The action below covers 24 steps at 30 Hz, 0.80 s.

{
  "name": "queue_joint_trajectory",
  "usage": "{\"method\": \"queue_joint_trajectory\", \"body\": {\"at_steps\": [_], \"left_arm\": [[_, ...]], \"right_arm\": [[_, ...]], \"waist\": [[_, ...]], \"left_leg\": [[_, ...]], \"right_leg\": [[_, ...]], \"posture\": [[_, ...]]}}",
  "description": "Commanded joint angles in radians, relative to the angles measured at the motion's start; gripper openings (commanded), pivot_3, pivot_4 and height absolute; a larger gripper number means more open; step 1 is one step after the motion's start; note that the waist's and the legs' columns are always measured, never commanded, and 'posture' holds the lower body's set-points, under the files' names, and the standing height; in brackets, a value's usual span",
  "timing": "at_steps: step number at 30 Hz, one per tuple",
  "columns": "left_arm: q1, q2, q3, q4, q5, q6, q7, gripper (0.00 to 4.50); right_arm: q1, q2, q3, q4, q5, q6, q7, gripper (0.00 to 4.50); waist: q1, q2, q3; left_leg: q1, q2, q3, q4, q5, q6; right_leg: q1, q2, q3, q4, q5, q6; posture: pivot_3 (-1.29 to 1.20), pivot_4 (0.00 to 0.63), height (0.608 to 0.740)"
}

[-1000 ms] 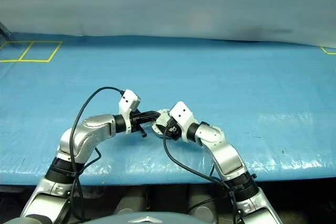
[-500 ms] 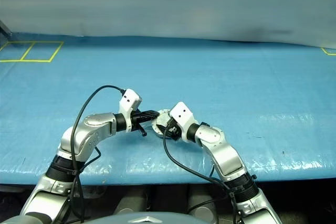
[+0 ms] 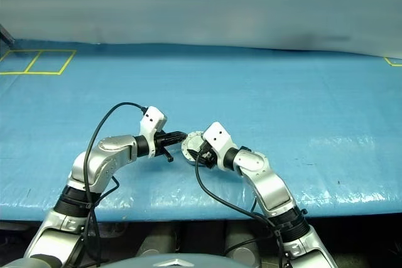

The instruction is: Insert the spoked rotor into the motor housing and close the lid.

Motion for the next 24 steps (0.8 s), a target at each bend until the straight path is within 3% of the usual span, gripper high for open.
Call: {"method": "queue_joint_trajectory", "body": {"at_steps": [1, 5, 13, 24], "left_arm": [[0.008, -0.009, -0.047, -0.014, -0.009, -0.021, -0.062, 0.0], [0.006, 0.001, -0.083, -0.036, 0.017, -0.082, -0.106, 0.0], [-0.035, -0.052, 0.005, 0.003, 0.049, -0.156, -0.029, 0.0], [-0.026, -0.046, -0.031, 0.027, 0.082, -0.134, -0.028, 0.0]], "right_arm": [[0.019, -0.004, 0.011, 0.003, -0.003, 0.013, 0.003, 3.04], [0.022, -0.003, 0.009, 0.001, -0.003, 0.012, 0.001, 3.04], [0.026, -0.003, 0.004, -0.004, -0.002, 0.014, -0.003, 3.04], [0.021, -0.002, 0.005, -0.004, -0.002, 0.017, -0.003, 3.04]], "waist": [[0.001, 0.0, 0.0], [0.0, 0.0, 0.0], [0.001, 0.0, 0.0], [-0.004, 0.0, 0.001]], "left_leg": [[0.0, 0.0, 0.0, 0.0, 0.0, 0.0], [0.0, 0.0, 0.0, 0.0, 0.0, 0.0], [-0.001, 0.0, 0.0, 0.0, 0.0, 0.0], [-0.001, 0.0, 0.0, 0.0, 0.0, 0.0]], "right_leg": [[0.0, 0.0, 0.0, 0.0, 0.0, 0.0], [-0.001, 0.0, 0.0, 0.0, 0.0, 0.0], [-0.001, 0.0, 0.0, 0.0, 0.0, 0.0], [-0.001, 0.0, 0.0, 0.0, 0.0, 0.0]], "posture": [[0.0, 0.15, 0.74], [0.0, 0.15, 0.74], [0.0, 0.15, 0.74], [0.0, 0.15, 0.74]]}}
